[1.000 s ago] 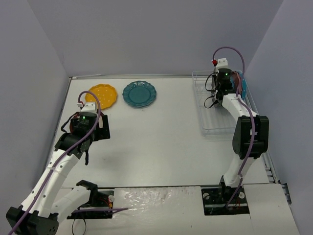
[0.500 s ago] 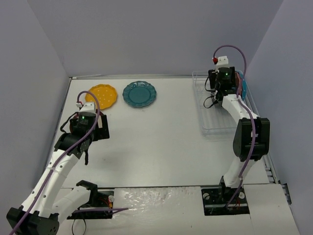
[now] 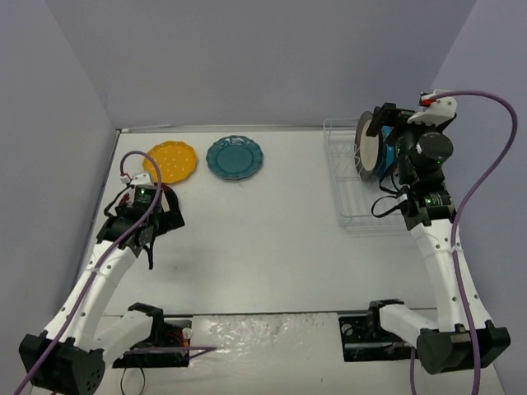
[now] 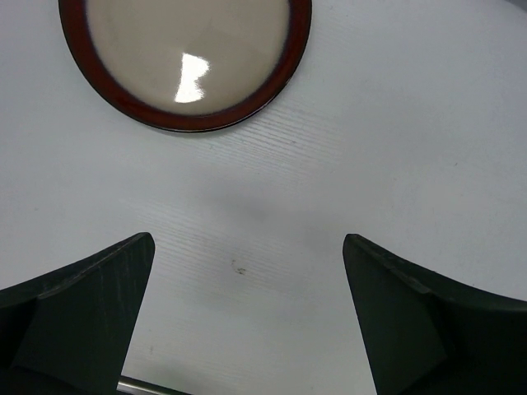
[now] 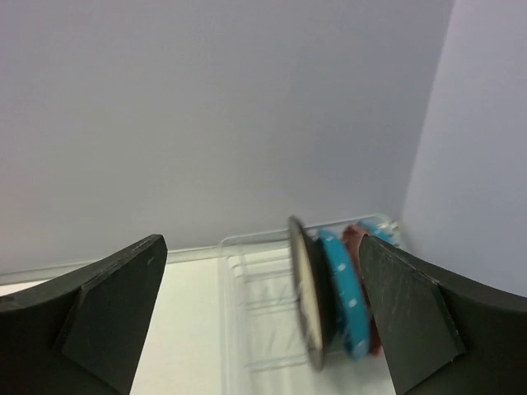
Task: Load the plates into the dish rack
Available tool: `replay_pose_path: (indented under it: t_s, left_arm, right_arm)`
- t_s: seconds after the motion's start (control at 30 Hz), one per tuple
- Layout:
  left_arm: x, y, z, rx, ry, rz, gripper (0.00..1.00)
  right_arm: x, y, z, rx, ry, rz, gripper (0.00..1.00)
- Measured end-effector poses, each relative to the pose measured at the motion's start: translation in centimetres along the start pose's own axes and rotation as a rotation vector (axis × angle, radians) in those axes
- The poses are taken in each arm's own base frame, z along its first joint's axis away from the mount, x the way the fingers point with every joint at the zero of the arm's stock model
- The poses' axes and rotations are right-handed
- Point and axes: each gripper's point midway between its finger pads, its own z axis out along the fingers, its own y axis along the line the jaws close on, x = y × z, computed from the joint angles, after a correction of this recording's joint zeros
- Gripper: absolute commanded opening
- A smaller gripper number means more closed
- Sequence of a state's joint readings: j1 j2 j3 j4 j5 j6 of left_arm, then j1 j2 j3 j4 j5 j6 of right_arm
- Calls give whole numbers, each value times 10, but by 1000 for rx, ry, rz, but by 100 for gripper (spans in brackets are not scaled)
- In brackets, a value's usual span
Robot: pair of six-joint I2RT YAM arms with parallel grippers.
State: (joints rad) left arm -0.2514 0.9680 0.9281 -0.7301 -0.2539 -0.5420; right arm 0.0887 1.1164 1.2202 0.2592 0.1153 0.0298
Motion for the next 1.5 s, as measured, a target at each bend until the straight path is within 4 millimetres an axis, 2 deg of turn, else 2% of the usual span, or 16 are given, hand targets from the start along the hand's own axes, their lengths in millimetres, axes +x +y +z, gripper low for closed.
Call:
replay_pose_path:
  t_s: [0.1,0.2,0.4,0.5,0.7,0.87,1.03,1.23,1.3,1.4,1.5]
  left_arm:
    - [4,5,11,-33,16,-128,97]
    - [18,19,27,-89,46,-285,97]
    - [42,48,70,-209,116,-622,97]
    - [43,64,88,-267,119,-765,97]
    - [35,78,116,-317,119,-941,97]
    - [31,83,138,-357,155,-1017,97]
    - [22,89,153,-381,176,-1053,96]
    - [14,90,167,-398,207,-1072,82]
    - [15,89,168,-399,216,-1080,68]
    - [19,88,167,-403,230,-1092,61]
    - [23,87,167,-401,233,-1108,50]
  right_arm:
    - [6,13,-33,-88,-17,119,100]
    - [45,29,-60,-189,57,225,100]
    - [108,53,-91,-304,211,378,100]
    - [127,64,-108,-348,266,420,100]
    - [119,85,-129,-446,261,447,100]
    - [114,86,-136,-462,242,448,100]
    - [121,85,-139,-458,257,447,100]
    - [130,83,-140,-447,277,445,100]
    - [130,83,-140,-445,277,445,100]
    - [130,83,-140,-443,277,445,100]
    - [130,83,-140,-441,277,450,100]
